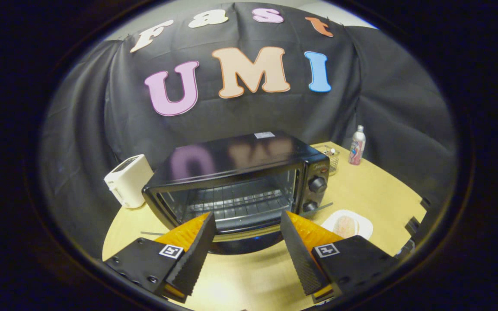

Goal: Open the toaster oven, put the food inside, and close the toaster oven door.

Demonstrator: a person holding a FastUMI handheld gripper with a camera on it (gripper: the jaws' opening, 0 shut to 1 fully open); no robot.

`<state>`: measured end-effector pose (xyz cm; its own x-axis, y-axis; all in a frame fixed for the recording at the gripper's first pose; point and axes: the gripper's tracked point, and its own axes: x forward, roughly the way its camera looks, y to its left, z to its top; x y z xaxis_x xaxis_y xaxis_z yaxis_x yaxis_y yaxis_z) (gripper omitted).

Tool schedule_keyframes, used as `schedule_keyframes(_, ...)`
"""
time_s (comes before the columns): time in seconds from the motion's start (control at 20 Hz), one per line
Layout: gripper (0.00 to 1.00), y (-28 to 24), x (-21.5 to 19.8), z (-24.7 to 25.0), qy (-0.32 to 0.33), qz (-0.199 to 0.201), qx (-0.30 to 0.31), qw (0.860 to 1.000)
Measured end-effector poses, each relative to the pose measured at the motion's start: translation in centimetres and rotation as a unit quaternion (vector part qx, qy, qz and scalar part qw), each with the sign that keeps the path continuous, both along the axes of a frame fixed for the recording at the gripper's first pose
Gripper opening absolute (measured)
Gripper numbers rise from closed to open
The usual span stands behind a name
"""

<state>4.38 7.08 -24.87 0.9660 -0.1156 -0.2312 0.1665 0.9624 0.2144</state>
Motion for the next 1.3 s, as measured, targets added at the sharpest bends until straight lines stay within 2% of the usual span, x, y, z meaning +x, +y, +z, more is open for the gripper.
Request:
schedule_keyframes(0.3, 0.94, -0.6, -2.4, -4.1, 0.051, -0.042, 0.006, 0.998)
schedule_keyframes(0.7, 0.95, -1.0, -3.6, -8.9, 0.114, -0.070, -0.023, 0.991)
schedule_keyframes(1.0, 0.97, -0.6, -3.5, -13.5, 0.177, -0.057, -0.007, 0.982)
schedule_keyframes(1.3, 0.99, -0.6, -1.7, -13.5, 0.171, -0.049, -0.008, 0.984)
